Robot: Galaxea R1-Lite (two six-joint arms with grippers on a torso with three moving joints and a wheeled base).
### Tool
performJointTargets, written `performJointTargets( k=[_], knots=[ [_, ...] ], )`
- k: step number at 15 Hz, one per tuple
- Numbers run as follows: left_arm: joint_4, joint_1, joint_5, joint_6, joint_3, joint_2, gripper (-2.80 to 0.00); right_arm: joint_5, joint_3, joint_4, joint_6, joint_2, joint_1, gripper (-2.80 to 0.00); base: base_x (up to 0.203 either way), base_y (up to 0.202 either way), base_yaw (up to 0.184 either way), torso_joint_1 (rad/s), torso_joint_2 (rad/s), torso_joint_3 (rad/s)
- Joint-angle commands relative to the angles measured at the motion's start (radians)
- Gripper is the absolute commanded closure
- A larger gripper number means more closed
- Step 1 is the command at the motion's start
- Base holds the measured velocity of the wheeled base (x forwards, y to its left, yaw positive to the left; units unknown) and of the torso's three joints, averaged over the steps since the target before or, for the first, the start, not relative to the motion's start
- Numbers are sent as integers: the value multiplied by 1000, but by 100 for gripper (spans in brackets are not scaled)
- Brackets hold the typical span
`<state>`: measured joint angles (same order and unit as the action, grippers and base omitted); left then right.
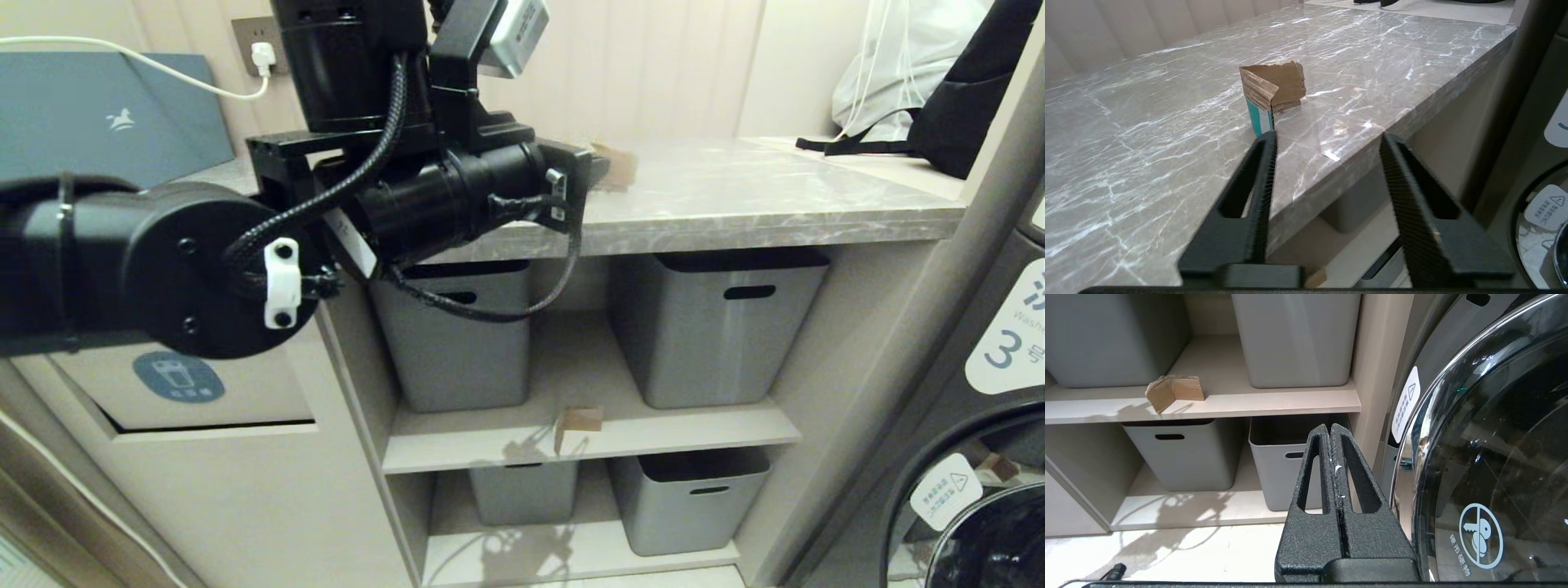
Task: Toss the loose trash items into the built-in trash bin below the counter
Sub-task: Pick up the garbage
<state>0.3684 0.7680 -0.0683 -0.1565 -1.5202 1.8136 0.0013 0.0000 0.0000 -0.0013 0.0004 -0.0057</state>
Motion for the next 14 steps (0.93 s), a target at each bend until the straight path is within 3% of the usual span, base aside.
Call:
performJointTargets(
  k=[1, 7, 14],
  knots=[
    [-4, -8, -1, -1, -36, 42, -280, 0, 0, 0, 0, 0, 0, 0, 0, 0, 0, 0, 0, 0],
    [-8, -77, 1, -9, -96, 124, -280, 0, 0, 0, 0, 0, 0, 0, 0, 0, 0, 0, 0, 0],
    [-23, -94, 5, -13, -227, 227, -280, 0, 0, 0, 0, 0, 0, 0, 0, 0, 0, 0, 0, 0]
  ],
)
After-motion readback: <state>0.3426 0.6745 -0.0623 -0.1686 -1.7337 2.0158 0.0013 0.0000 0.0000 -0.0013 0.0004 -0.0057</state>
